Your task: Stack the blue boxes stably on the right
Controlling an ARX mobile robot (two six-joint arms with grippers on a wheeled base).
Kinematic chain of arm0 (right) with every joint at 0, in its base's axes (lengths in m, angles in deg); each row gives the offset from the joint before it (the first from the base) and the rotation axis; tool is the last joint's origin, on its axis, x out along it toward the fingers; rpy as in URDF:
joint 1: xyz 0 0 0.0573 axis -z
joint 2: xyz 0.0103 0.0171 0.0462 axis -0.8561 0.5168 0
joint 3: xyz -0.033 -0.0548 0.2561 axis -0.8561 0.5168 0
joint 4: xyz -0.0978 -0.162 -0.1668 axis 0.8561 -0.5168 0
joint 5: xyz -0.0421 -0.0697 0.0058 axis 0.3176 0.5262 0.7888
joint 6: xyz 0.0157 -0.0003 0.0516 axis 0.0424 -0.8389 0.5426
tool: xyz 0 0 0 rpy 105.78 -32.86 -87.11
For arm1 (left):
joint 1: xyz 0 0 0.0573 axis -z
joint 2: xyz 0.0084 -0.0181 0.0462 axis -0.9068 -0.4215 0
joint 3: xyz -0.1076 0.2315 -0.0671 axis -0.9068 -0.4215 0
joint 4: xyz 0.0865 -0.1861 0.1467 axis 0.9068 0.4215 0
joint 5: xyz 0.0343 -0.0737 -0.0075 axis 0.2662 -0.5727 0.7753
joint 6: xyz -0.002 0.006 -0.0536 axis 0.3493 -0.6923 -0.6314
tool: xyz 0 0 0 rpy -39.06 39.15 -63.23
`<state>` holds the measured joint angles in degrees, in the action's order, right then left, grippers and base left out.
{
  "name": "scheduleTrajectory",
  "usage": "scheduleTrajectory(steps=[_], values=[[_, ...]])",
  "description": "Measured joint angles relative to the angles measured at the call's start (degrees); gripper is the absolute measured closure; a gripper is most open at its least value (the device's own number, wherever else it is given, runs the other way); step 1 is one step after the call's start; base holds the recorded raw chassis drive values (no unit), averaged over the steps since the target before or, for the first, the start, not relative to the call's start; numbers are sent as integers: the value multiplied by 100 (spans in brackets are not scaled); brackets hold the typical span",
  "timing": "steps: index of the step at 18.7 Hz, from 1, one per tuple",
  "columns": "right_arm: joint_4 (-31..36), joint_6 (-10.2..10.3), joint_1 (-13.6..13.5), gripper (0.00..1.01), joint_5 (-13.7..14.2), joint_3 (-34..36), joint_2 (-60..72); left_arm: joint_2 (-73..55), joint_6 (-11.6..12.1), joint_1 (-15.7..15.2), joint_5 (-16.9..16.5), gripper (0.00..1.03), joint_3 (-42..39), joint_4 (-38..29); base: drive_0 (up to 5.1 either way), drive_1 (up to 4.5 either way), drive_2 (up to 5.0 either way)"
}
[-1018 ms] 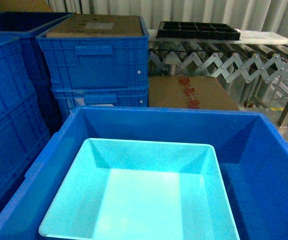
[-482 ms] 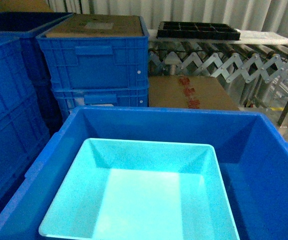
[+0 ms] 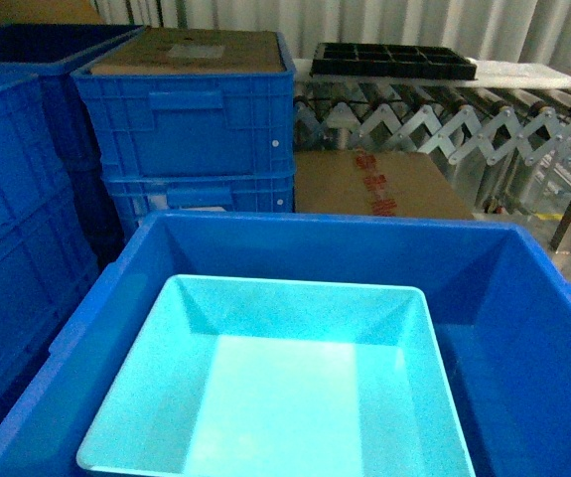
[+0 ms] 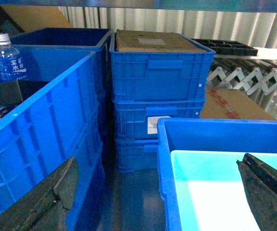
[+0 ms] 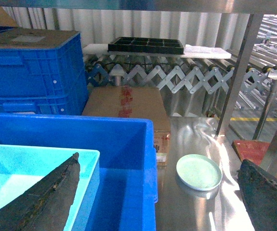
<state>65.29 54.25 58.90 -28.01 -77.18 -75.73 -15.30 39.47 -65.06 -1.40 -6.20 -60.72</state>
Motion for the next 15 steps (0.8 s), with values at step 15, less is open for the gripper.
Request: scheduleTrajectory(steps=[15], values=[[0,0,0,3,0,0,0,0,0,0,0,5,-2,0,0,0,0]])
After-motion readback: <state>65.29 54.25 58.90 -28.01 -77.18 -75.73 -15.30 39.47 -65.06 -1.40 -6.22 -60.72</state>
